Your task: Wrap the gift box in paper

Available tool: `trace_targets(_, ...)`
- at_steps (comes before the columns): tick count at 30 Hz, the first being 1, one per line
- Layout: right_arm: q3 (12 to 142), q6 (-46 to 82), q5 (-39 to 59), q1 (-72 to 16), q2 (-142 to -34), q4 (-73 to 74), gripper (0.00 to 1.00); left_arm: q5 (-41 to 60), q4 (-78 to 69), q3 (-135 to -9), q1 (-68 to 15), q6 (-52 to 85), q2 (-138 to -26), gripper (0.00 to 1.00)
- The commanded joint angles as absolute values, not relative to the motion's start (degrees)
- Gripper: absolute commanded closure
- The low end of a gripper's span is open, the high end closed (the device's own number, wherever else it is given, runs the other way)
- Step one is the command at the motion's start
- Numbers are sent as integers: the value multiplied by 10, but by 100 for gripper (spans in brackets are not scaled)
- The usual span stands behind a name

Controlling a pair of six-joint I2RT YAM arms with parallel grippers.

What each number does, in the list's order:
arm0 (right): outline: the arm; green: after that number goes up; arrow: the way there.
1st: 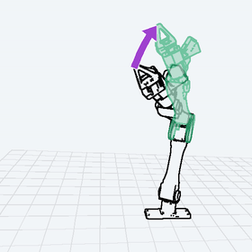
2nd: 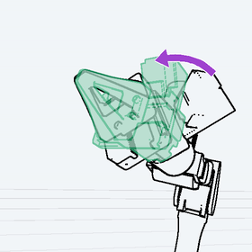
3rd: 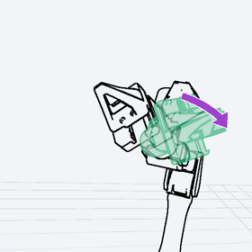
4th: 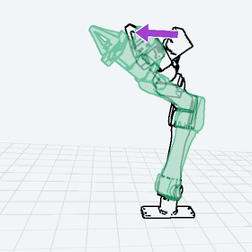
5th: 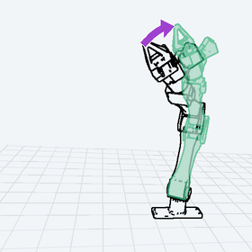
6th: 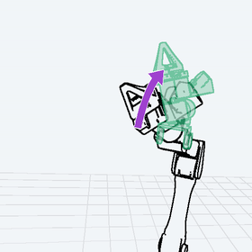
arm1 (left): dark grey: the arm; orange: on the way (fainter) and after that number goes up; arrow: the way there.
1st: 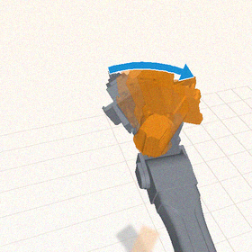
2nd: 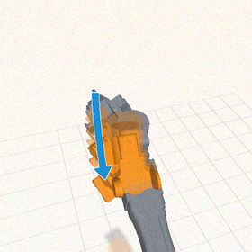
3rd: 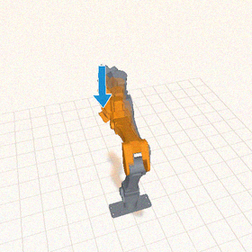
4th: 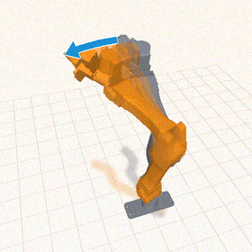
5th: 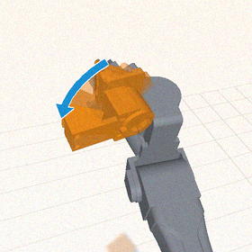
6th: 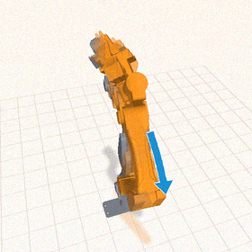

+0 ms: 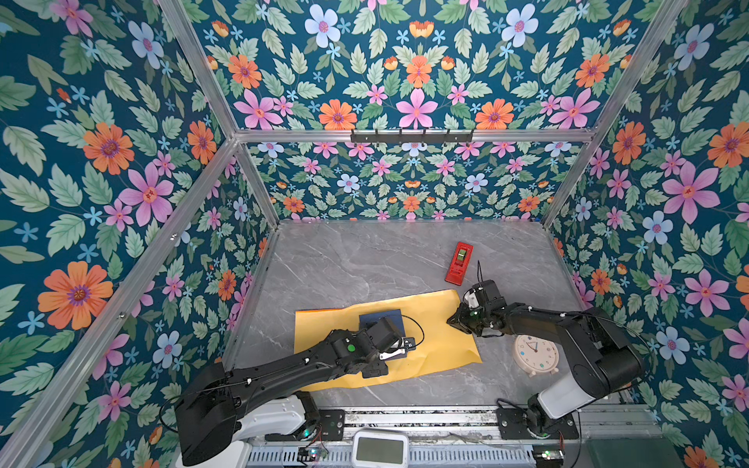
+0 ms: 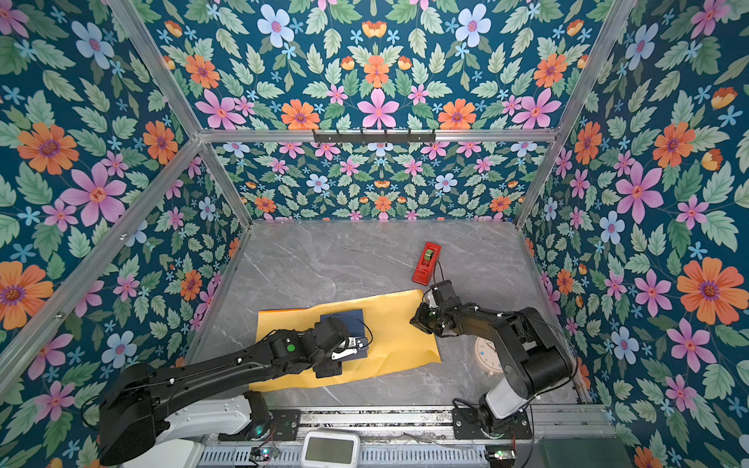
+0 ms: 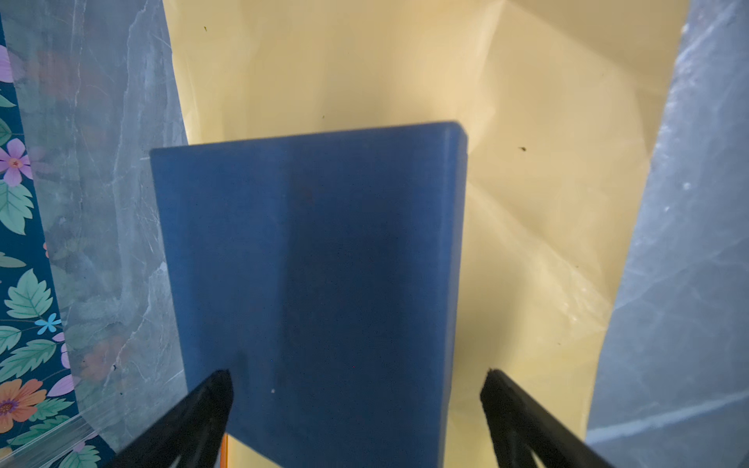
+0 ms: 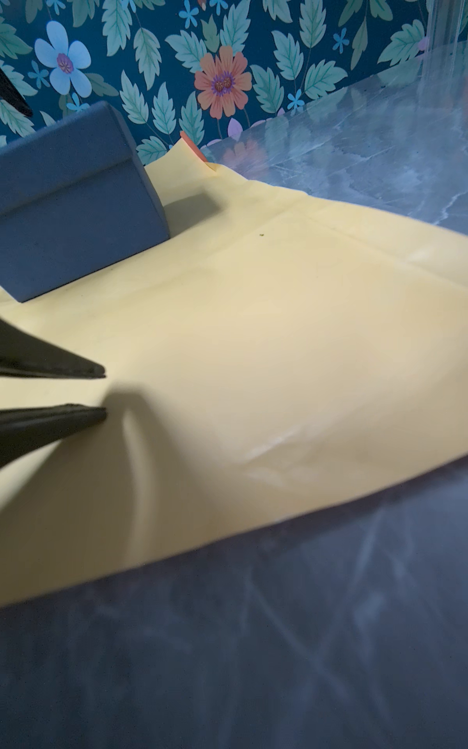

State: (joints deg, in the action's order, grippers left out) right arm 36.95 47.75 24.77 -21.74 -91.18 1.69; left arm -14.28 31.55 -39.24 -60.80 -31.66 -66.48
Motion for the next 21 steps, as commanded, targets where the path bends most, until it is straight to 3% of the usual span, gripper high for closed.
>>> trace_targets(1, 365, 476, 204, -219, -918, -35, 83, -163, 311, -389, -607, -329, -664, 1)
trace_targets(21, 365, 476, 206, -219, -914, -38, 83, -181, 294, -379, -586, -338, -664, 3)
